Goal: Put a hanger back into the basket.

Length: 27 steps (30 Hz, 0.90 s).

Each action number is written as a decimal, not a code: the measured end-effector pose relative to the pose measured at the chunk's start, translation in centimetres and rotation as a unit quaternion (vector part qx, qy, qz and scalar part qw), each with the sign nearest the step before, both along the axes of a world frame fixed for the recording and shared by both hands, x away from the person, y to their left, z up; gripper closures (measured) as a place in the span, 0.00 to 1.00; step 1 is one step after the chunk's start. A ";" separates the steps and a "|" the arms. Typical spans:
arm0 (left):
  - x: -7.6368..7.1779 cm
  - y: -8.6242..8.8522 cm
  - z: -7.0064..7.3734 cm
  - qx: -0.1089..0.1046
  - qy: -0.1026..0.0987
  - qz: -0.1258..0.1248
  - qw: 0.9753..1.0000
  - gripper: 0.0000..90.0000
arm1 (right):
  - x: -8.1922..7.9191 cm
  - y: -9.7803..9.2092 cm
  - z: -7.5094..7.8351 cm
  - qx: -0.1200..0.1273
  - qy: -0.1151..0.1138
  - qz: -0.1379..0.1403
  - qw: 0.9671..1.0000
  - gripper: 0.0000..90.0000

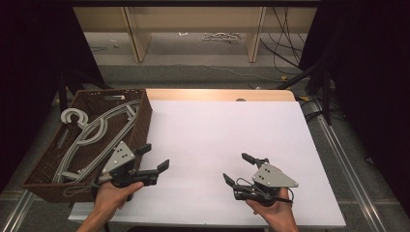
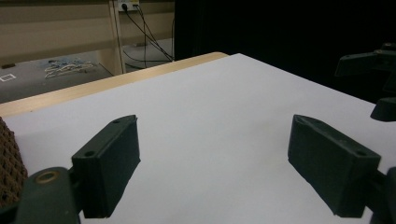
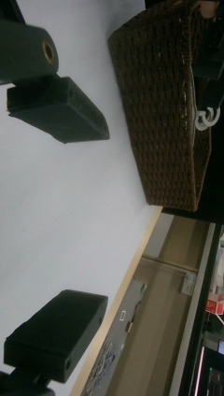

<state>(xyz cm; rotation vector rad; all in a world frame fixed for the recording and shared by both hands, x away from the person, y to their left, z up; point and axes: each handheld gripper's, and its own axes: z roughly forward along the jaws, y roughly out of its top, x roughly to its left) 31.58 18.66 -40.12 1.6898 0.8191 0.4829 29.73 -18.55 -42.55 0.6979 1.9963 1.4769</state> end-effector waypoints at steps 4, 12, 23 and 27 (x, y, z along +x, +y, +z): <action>-0.2 0.2 -0.3 0.001 0.000 0.005 1.000 0.18 | -0.3 -0.2 0.0 0.004 0.006 -0.004 1.000 0.20; -0.7 0.4 -1.2 0.001 -0.016 0.000 1.000 0.18 | -0.9 -0.6 -0.1 0.005 0.019 -0.013 1.000 0.19; -2.0 0.2 -3.0 -0.006 -0.032 -0.012 0.999 0.18 | -1.9 -1.3 -0.5 0.019 0.048 -0.027 0.998 0.18; -2.5 0.3 -3.2 -0.007 -0.029 -0.013 0.999 0.18 | -2.3 -1.6 -0.6 0.015 0.063 -0.033 0.997 0.18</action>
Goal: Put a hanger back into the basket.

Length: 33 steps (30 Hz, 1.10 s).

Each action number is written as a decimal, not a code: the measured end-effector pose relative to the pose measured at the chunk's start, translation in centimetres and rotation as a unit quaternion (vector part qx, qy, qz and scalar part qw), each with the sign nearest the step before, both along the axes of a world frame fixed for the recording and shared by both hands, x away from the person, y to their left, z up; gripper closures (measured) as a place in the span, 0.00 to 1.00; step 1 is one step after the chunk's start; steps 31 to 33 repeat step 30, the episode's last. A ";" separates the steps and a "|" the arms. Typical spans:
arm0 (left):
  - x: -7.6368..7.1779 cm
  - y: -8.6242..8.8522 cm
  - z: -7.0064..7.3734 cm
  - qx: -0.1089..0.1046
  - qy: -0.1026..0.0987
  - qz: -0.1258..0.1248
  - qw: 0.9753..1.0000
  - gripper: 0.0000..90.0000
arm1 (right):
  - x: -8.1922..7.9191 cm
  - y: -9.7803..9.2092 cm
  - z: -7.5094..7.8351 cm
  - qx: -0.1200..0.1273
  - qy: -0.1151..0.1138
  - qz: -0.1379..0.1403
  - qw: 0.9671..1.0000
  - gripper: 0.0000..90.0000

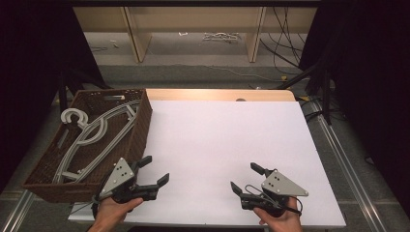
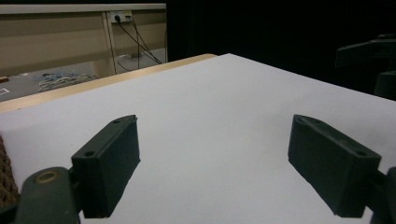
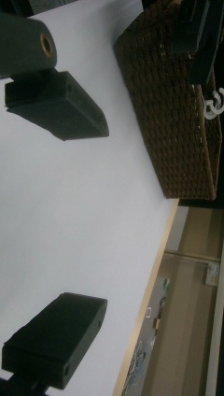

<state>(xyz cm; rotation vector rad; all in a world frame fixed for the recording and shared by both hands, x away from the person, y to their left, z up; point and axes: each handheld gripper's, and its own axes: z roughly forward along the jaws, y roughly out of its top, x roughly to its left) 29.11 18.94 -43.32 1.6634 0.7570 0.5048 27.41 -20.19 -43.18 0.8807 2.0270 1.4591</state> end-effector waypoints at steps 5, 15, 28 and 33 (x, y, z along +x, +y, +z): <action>-0.3 -0.1 0.0 0.002 -0.003 0.001 1.000 0.18 | -0.2 -0.2 -0.1 0.004 -0.004 -0.004 1.000 0.18; -0.1 -0.2 -0.1 0.000 -0.004 -0.001 1.000 0.18 | -0.2 -0.2 -0.1 -0.006 -0.016 0.000 1.000 0.18; -0.1 -0.2 -0.1 -0.001 -0.004 0.000 1.000 0.18 | -0.2 0.0 -0.1 -0.005 -0.008 0.008 1.000 0.18; -0.1 -0.3 -0.2 0.001 -0.002 -0.001 1.000 0.18 | -0.2 0.0 -0.1 -0.005 -0.007 0.009 1.000 0.18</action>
